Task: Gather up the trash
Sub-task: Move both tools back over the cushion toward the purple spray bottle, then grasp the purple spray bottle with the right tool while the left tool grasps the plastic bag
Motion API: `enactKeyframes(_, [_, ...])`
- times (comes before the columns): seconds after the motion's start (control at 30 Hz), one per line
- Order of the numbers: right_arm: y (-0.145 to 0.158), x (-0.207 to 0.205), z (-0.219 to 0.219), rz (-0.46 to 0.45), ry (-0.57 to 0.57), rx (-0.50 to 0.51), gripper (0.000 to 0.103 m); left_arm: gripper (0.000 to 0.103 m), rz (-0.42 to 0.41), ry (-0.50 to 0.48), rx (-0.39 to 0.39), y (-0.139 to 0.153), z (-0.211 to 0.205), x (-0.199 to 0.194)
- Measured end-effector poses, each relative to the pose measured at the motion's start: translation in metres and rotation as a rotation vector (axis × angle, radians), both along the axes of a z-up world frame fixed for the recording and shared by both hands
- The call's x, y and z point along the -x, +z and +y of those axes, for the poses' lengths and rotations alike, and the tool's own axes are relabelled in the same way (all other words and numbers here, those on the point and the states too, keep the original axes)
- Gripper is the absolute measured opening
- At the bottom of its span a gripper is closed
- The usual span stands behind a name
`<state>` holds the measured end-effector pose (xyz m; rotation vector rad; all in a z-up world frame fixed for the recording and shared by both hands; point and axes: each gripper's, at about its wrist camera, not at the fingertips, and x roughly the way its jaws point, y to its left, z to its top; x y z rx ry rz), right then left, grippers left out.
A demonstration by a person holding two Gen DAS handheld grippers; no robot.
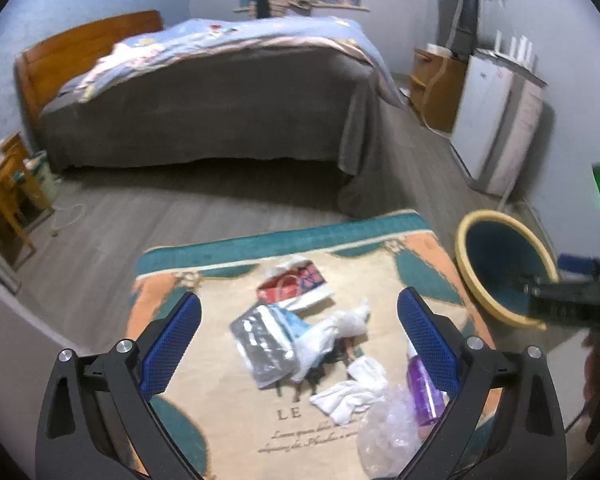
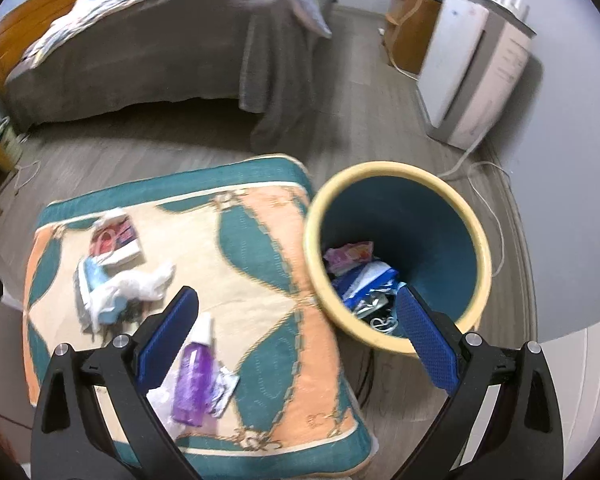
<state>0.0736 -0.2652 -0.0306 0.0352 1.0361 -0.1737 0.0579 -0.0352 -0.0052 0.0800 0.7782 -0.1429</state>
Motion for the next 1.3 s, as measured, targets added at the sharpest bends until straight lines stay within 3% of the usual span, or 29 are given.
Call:
enactKeyframes(0.17, [-0.009,0.017,0.022,0.019,0.055,-0.002,0.097,0.097,0.037,0.043,0.033,-0.002,0.017,0.01])
enactKeyframes(0.33, [-0.024,0.033,0.039,0.041,0.086,-0.036,0.097,0.097,-0.011,0.068,-0.035,-0.003,0.026,0.029])
enactKeyframes(0.5, [-0.041,0.041,0.054,0.082,0.115,-0.047,0.097,0.097,-0.051,0.097,0.055,-0.002,0.039,0.047])
enactKeyframes(0.63, [-0.048,0.041,0.058,0.088,0.118,-0.032,0.097,0.098,-0.018,0.092,0.096,-0.01,0.041,0.053])
enactKeyframes(0.9, [-0.064,0.029,0.063,0.107,0.135,0.003,0.094,0.098,-0.013,0.051,0.023,-0.024,0.043,0.053])
enactKeyframes(1.0, [-0.077,0.027,0.068,0.141,0.142,-0.014,0.084,0.098,0.005,0.035,-0.008,-0.032,0.04,0.049])
enactKeyframes(1.27, [-0.11,0.021,0.086,0.238,0.17,-0.049,0.037,0.098,0.033,-0.005,-0.046,-0.045,0.033,0.042])
enactKeyframes(1.3, [-0.112,0.02,0.086,0.246,0.166,-0.052,0.036,0.098,0.036,-0.01,-0.043,-0.046,0.033,0.042])
